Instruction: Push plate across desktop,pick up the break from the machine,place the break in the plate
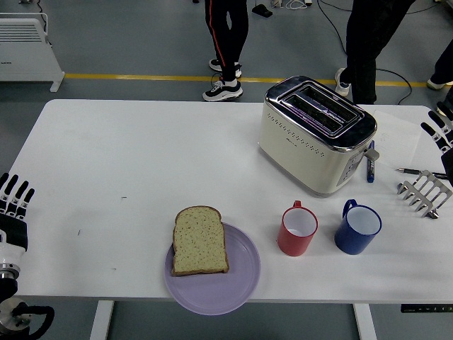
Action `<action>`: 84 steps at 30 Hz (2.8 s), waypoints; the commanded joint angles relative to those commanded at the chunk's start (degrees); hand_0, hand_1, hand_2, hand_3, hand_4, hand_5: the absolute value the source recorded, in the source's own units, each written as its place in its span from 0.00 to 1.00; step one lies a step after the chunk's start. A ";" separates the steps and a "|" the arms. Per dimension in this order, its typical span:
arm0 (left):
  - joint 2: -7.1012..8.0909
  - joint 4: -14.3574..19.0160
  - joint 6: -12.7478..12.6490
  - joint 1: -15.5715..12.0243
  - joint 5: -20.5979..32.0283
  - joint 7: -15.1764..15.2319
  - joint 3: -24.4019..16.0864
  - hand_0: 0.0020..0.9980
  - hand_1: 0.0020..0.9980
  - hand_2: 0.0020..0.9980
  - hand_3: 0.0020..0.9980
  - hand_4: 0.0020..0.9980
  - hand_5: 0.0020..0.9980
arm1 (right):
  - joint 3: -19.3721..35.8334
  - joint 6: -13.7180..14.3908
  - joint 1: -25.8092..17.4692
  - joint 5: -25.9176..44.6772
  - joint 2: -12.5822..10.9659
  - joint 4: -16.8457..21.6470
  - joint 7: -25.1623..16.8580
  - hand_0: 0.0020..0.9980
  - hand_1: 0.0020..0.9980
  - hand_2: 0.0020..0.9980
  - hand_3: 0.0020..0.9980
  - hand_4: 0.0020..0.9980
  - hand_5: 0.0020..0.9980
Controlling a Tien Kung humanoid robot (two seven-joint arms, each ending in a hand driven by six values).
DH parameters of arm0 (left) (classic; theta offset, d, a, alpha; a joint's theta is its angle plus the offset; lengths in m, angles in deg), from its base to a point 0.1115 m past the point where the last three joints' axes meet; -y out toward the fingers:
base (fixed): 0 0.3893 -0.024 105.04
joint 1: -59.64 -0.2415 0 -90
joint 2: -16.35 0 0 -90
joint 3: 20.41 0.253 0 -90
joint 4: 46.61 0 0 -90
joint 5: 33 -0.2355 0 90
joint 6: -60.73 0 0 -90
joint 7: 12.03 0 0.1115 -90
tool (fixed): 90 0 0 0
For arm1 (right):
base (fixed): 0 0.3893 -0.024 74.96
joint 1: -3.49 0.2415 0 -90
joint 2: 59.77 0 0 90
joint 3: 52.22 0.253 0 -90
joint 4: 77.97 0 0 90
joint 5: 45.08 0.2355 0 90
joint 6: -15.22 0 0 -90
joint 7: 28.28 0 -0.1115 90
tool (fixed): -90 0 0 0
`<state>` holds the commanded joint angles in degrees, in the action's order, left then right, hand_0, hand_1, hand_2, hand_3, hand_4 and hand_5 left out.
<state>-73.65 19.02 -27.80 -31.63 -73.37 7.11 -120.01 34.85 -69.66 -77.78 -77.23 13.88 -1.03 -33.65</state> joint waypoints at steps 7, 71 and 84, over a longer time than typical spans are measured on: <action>0.00 0.04 -0.04 -0.34 -0.07 -0.03 0.00 0.76 0.76 0.79 0.72 0.56 1.00 | 1.31 0.02 -1.76 -0.72 0.66 -0.91 -0.35 0.83 0.81 0.85 0.83 0.55 0.45; 0.00 0.65 -1.09 -1.46 -1.31 -0.48 -0.78 0.76 0.76 0.79 0.72 0.56 1.00 | 3.80 -3.73 -4.04 9.88 4.00 -6.93 0.60 0.78 0.74 0.76 0.74 0.53 0.53; 0.00 0.66 -1.88 -0.97 -1.48 -0.50 -1.44 0.76 0.76 0.79 0.71 0.56 1.00 | 3.92 -3.97 -3.52 9.50 4.18 -6.99 0.93 0.77 0.73 0.75 0.73 0.52 0.53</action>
<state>-73.65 19.68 -29.69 -32.60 -74.85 6.61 -121.45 38.77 -73.63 -81.30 -67.73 18.06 -8.02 -32.72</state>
